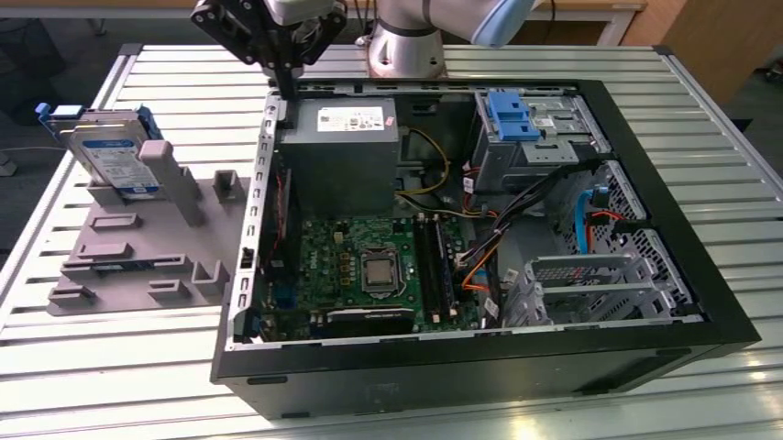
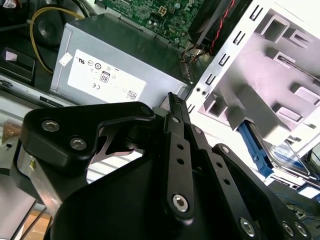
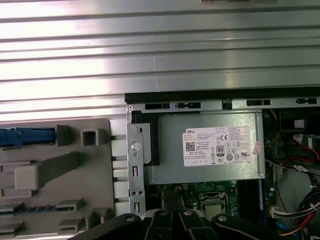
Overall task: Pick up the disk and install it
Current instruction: 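Reach for the disk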
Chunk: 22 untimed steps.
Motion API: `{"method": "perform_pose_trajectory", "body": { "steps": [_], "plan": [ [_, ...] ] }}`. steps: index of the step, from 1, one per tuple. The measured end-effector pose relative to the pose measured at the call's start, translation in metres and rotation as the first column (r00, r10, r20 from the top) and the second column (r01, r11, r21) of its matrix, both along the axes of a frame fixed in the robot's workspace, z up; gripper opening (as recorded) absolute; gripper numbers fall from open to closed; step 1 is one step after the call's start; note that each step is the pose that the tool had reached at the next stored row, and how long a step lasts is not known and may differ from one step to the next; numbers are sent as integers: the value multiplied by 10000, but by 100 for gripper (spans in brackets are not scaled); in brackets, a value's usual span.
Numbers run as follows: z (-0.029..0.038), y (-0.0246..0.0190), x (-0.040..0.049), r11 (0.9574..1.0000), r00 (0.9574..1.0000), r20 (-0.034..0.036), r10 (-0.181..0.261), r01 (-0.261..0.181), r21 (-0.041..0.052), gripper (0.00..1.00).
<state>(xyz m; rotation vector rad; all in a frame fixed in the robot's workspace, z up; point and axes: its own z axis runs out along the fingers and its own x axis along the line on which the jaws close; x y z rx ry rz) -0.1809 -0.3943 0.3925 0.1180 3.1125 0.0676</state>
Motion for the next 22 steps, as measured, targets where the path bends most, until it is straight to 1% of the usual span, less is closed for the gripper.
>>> {"method": "perform_pose_trajectory", "body": {
  "steps": [12,22],
  "plan": [
    [0,6,-30,10000,10000,0,0,0,0,11],
    [-1,19,-88,10000,10000,0,1,-1,0,11]
  ]
}}
